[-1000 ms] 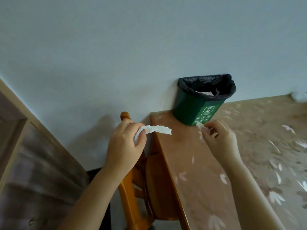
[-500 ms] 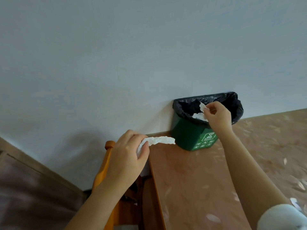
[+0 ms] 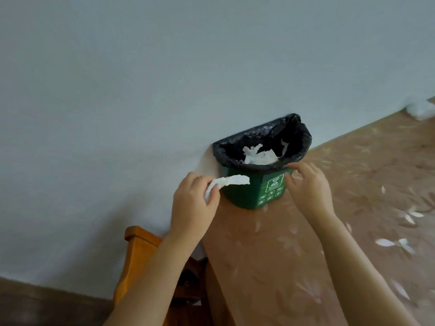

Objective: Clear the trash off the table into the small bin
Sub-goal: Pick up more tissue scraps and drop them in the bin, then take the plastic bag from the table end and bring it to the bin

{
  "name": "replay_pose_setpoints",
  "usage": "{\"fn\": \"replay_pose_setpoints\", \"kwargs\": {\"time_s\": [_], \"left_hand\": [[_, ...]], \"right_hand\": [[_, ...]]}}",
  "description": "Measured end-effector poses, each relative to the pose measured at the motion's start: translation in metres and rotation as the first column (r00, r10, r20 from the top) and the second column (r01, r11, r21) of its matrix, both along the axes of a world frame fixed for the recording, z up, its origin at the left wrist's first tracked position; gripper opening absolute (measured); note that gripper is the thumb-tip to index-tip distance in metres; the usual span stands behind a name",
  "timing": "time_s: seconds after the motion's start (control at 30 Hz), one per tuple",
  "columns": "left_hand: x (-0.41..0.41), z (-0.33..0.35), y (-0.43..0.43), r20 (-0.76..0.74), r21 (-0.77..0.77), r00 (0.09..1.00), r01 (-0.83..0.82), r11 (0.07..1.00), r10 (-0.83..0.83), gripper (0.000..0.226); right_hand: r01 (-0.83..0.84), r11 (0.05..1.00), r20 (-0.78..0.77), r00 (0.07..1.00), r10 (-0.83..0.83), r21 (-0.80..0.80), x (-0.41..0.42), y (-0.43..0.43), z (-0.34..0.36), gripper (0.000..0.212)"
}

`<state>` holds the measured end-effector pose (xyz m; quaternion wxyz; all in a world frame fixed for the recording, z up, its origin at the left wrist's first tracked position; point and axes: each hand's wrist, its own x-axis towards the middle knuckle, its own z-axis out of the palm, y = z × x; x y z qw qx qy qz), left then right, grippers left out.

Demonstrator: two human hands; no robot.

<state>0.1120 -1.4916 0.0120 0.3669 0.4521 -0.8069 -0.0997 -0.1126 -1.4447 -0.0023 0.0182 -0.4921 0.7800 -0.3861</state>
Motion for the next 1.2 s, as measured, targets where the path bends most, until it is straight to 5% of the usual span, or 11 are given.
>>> {"fn": "replay_pose_setpoints", "kwargs": {"time_s": [0.37,0.57,0.7,0.97,1.2], "left_hand": [[-0.124,-0.007,-0.053,-0.138,0.097,0.99,0.027,0.995,-0.013,0.018],[-0.145,-0.015,-0.088,0.014,0.218,0.997,-0.076,0.973,0.075,0.041],[-0.131,-0.018,-0.09,0.084,0.208,0.996,-0.042,0.977,0.025,0.05],[-0.067,-0.032,-0.008,0.13,-0.074,0.988,0.098,0.992,-0.087,0.038],[-0.003,-0.062,0.079,0.294,0.03,0.946,0.138,0.99,-0.14,0.028]], "right_hand": [[0.075,0.989,-0.05,0.996,-0.069,0.126,-0.029,0.048,-0.025,0.016],[0.079,0.993,-0.053,0.996,-0.074,0.091,-0.038,0.048,-0.021,0.012],[0.043,0.994,-0.042,0.998,-0.039,0.096,-0.033,0.049,-0.028,0.011],[-0.01,0.99,-0.059,0.998,0.018,0.139,-0.003,0.059,-0.044,0.012],[0.001,0.976,-0.171,0.985,0.036,0.216,0.041,0.096,-0.062,0.013]]}}
